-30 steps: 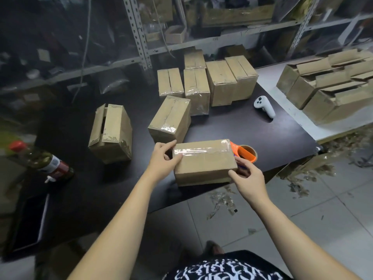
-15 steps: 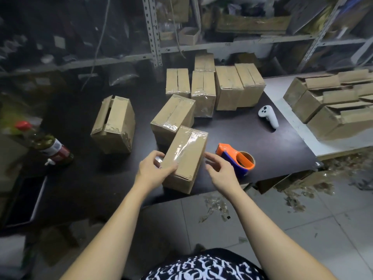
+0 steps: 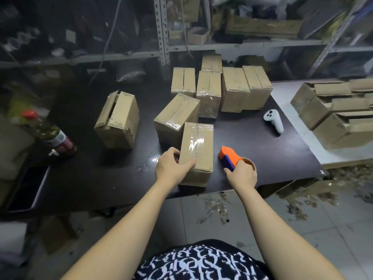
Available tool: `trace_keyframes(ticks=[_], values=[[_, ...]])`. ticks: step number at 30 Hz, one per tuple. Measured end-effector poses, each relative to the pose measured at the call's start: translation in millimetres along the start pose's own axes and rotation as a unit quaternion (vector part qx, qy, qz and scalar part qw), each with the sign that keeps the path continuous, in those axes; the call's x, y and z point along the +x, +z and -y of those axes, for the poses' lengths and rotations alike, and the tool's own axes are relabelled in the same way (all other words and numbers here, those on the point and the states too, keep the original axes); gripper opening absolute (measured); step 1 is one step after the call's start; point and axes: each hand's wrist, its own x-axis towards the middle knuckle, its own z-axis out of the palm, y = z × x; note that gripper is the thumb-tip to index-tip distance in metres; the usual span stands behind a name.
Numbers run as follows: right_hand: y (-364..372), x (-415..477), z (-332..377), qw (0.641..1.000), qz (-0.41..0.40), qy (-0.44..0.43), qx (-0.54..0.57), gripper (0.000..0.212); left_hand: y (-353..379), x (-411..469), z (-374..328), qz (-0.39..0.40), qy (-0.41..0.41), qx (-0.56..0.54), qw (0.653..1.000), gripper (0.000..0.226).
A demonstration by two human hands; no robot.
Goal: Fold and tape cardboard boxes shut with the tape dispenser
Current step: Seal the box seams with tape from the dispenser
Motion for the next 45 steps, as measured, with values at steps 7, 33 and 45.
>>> trace_keyframes(ticks=[7, 33, 45], values=[[5, -11, -20, 0.999, -0.041, -0.021, 0.019, 0.03, 4, 5, -11, -0.027, 0.032, 0.06, 0.997, 0.057], [-74, -68, -6, 0.859, -0.065, -0.266, 0.433, 0.039, -25, 43, -122, 0.331, 0.128, -0.127, 0.926, 0.016], [-54, -56, -28, 0.906, -0.105, -0.243, 0.331, 0.041, -51, 36, -139, 0.044, 0.22, -0.202, 0.954, 0.012]])
